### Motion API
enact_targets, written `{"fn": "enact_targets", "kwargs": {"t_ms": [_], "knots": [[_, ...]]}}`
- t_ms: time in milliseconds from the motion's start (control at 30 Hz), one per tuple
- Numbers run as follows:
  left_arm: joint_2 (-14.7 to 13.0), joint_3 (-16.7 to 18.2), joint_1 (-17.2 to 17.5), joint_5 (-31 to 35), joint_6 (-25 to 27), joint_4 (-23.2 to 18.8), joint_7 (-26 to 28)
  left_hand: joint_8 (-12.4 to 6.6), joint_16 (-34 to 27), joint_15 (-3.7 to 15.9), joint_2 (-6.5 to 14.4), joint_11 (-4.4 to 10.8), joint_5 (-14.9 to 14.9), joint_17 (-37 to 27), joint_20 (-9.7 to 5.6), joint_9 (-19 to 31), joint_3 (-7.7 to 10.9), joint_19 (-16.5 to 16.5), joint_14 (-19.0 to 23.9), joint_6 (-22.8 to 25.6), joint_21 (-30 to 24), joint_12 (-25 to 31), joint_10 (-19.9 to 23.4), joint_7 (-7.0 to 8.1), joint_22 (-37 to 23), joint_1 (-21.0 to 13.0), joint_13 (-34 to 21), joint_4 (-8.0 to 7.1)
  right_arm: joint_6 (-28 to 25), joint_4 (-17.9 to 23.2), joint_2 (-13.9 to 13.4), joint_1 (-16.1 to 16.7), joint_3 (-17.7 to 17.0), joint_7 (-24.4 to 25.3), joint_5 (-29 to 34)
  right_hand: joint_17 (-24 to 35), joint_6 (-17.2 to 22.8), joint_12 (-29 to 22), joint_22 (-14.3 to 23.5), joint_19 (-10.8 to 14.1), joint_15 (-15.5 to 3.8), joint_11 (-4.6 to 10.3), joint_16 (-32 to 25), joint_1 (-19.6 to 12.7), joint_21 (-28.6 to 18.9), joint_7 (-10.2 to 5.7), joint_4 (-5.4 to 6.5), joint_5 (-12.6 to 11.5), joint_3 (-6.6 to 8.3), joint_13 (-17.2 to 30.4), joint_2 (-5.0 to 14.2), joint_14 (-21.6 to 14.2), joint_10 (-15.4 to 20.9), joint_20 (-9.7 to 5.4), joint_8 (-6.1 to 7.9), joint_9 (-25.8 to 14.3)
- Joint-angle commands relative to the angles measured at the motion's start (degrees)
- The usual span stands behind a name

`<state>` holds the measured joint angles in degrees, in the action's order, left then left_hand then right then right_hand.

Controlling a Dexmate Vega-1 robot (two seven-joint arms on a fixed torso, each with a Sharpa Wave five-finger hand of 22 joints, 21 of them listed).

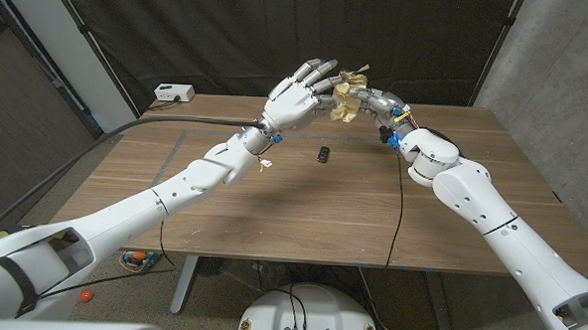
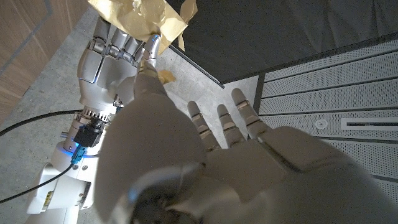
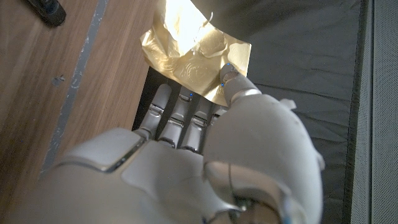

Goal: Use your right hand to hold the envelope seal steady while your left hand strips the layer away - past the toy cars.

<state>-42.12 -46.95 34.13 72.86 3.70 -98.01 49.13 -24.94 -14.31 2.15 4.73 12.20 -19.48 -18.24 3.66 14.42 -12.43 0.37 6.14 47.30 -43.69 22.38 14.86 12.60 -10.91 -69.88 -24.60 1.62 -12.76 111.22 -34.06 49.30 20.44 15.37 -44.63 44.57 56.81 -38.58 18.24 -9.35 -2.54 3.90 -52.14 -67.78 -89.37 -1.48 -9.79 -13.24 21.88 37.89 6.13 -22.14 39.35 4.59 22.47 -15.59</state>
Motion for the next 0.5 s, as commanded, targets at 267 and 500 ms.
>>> {"fn": "enact_targets", "kwargs": {"t_ms": [267,500], "knots": [[-1.1,4.9,6.1,-4.9,3.9,-4.7,1.3,3.07,1.2,5.31,-0.8,0.01,-0.5,-0.4,0.84,0.6,-1.82,-1.2,-1.2,-9.6,0.6,-1.4,-3.2,0.01,-0.1,2.9,0.0,-1.48,0.9,1.2,-3.0,0.4,1.8,-0.1,3.3,-2.4,-20.6,6.8,0.4,-1.4,0.46,-6.49,-1.0,11.7,1.1,2.89,3.07,0.0,-4.57,-7.1,-1.12,3.8,-10.8,3.42,-10.04,-1.0],[-0.8,6.7,8.3,-7.0,4.9,-5.6,2.3,3.4,1.7,4.47,-0.9,-0.05,-0.9,-0.4,1.25,0.8,-2.38,-1.9,-2.0,-11.2,0.9,-2.0,-4.7,0.05,-0.1,4.1,0.0,-2.13,-0.4,3.4,-2.2,1.0,3.1,3.2,5.5,-12.7,-40.2,14.2,-2.8,-3.1,5.31,-10.35,9.3,20.5,3.4,4.53,4.22,1.3,-6.03,-11.8,-3.47,10.3,-21.2,5.8,-12.49,1.9]]}}
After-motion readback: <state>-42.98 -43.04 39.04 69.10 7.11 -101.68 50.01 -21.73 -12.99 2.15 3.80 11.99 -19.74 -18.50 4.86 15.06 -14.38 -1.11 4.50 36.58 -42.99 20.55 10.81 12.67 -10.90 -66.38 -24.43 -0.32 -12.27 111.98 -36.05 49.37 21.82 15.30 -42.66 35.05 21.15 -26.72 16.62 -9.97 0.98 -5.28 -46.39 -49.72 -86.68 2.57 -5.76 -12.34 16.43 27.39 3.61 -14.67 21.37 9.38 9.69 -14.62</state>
